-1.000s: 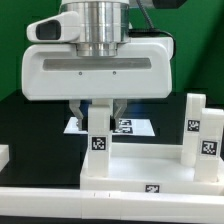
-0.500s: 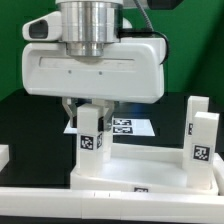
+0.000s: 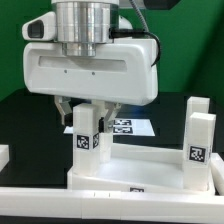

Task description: Assemble desk

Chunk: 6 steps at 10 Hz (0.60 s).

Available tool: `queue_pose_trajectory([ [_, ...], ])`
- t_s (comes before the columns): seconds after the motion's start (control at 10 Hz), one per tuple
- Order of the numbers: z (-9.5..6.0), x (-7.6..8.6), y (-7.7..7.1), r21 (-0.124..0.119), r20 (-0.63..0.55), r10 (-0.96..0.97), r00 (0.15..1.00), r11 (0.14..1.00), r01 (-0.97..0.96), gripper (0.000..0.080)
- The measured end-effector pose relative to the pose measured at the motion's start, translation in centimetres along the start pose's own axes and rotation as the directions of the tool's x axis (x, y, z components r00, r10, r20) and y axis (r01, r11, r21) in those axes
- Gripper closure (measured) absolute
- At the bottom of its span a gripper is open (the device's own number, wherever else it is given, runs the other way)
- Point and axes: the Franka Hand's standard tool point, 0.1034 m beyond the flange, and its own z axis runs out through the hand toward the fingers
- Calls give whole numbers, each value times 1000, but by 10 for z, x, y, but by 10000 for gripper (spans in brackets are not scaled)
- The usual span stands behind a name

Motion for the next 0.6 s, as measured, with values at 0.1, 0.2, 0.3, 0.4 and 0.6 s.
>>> queue_pose_trajectory([
  [0.1, -5, 2, 0, 4, -6, -1, 1000, 1000, 1, 194],
  [0.2, -13, 1, -2, 12, -9, 1, 1000, 1000, -1, 194],
  [0.3, -24, -2, -4, 20, -8, 8, 1000, 1000, -8, 159],
  [0.4, -31, -4, -7, 27, -9, 7, 1000, 1000, -6, 152],
  [0.6, -27, -5, -6, 23, -7, 4, 1000, 1000, -4, 150],
])
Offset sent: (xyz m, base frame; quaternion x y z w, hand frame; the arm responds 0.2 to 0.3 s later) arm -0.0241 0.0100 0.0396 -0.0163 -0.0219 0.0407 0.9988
